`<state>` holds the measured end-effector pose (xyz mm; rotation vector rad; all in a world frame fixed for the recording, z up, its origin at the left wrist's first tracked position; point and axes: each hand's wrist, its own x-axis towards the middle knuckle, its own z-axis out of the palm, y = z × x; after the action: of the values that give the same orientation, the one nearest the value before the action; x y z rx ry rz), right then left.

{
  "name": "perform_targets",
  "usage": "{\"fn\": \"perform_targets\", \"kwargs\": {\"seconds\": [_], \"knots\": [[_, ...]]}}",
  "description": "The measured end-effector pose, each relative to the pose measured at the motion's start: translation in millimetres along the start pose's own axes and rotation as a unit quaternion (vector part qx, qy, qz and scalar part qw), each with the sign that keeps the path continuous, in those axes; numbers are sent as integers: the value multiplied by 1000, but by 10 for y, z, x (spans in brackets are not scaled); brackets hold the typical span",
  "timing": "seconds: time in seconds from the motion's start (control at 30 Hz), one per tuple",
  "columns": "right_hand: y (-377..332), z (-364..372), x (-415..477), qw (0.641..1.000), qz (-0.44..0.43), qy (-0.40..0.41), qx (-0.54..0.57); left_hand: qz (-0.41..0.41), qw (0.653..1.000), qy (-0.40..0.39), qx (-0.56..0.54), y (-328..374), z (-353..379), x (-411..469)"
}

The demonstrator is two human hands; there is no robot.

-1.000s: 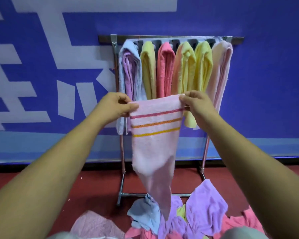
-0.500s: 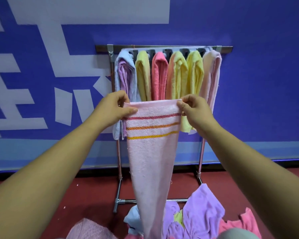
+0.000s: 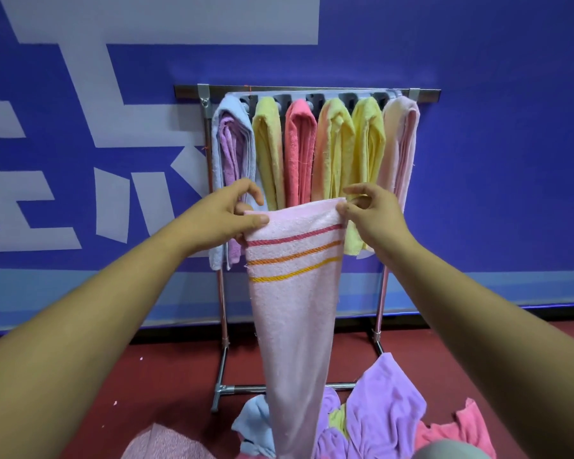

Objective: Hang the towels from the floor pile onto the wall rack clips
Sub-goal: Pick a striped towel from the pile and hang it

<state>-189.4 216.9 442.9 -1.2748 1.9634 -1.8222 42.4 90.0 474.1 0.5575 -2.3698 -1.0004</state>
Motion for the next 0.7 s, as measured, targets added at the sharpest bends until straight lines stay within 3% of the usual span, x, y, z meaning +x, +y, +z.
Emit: {"fn": "perform_targets", "kwargs": {"seconds": [0.23, 0.33, 0.47, 0.6, 0.7], "knots": [[-51, 55, 10, 999, 18, -13, 33, 23, 981, -194, -9, 183, 57, -72], [-62, 105, 8, 998, 27, -10, 62, 15, 972, -234, -10, 194, 94, -66], [-34, 161, -1, 998, 17, -15, 52, 61, 987, -133, 72, 171, 150, -32], [46, 157, 43, 999, 17, -3, 37, 113, 994, 6, 3, 63, 113, -4], [70, 180, 48, 998, 24, -22, 52, 151, 986, -42, -57, 33, 120, -35]]}}
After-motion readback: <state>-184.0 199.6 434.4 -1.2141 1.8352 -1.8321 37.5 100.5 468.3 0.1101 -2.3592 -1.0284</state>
